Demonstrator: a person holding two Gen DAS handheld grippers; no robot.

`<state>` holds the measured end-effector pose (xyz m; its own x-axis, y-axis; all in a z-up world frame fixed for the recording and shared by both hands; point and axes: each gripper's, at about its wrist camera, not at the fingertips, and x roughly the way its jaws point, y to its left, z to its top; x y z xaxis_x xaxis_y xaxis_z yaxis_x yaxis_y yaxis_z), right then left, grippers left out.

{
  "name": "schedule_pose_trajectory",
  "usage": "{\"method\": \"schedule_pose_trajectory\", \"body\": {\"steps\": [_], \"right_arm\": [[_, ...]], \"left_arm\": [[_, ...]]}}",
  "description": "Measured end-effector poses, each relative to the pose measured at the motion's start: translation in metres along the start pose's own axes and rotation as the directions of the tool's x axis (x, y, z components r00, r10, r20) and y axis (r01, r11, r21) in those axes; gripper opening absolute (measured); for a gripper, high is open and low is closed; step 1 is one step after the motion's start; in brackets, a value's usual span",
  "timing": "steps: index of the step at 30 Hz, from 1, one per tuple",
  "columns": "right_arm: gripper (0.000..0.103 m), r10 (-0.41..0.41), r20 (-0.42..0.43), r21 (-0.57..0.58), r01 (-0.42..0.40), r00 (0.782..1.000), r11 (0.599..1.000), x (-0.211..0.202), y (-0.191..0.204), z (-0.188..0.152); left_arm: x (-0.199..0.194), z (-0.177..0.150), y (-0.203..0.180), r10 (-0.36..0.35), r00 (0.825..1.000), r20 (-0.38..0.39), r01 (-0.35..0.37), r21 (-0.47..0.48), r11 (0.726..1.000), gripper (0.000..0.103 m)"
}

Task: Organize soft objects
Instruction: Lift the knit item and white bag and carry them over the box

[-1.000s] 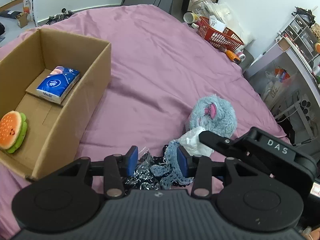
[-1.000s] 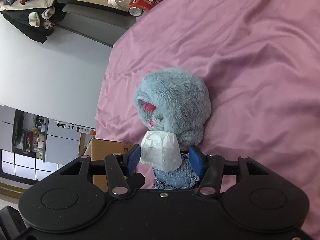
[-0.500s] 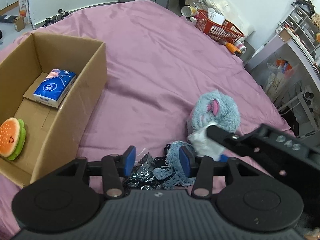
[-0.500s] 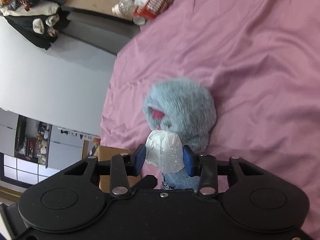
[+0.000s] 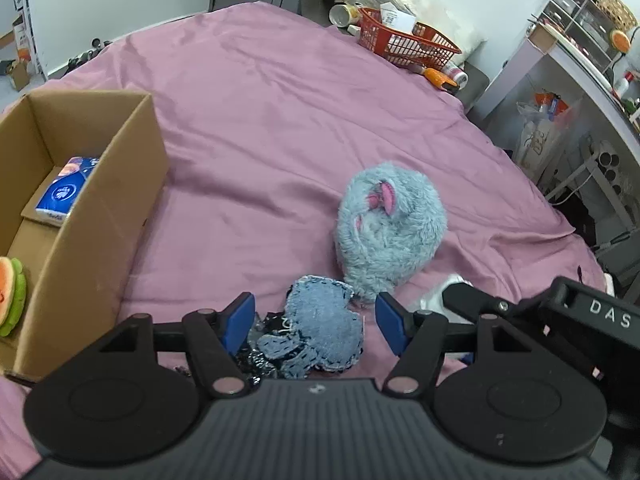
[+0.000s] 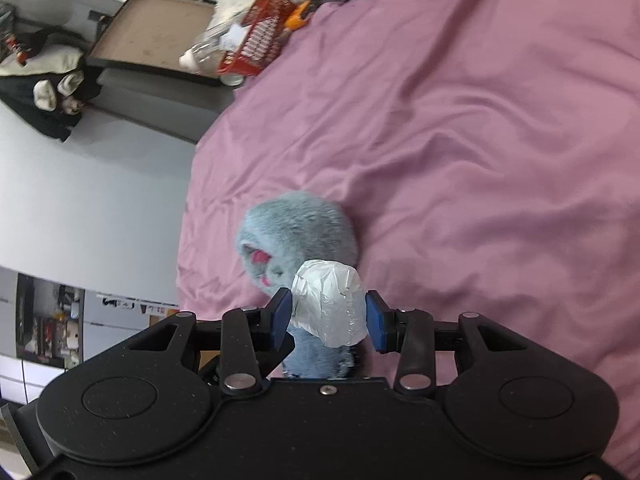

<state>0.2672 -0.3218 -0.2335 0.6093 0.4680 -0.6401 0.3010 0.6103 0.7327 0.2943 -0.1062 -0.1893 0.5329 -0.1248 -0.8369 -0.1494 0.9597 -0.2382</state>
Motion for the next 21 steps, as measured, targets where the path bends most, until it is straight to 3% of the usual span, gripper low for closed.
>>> {"method": "schedule_pose_trajectory", "body": {"steps": [7,9,11,13,21], "right_arm": [[0.04,0.002,0.006,0.01,-0.002,1.0,1.0,-0.001,-0.001,0.001],[0.04,0.001,0.007,0.011,-0.001,1.0,1.0,-0.003,-0.002,0.001],[0.04,0.003,0.006,0.009,-0.003,1.0,1.0,-0.003,-0.002,0.0],[0.04,0.008,0.004,0.002,-0.008,1.0,1.0,-0.004,0.0,-0.001],[0.04,0.026,-0.004,-0.033,-0.026,1.0,0.999,-0.007,0.01,-0.005]], "left_arm": [[0.019,-0.006,-0.016,0.07,0.997,-0.039,-0.065,0.119,0.991,0.064],[0.02,-0.006,-0.015,0.061,0.997,-0.05,-0.055,0.117,0.992,0.055],[0.02,-0.005,-0.013,0.056,0.997,-0.052,-0.049,0.114,0.992,0.035],[0.017,-0.003,-0.011,0.05,0.998,-0.05,-0.044,0.107,0.993,0.026],[-0.013,0.007,-0.007,0.011,1.0,0.015,-0.012,0.084,0.996,0.022]]}}
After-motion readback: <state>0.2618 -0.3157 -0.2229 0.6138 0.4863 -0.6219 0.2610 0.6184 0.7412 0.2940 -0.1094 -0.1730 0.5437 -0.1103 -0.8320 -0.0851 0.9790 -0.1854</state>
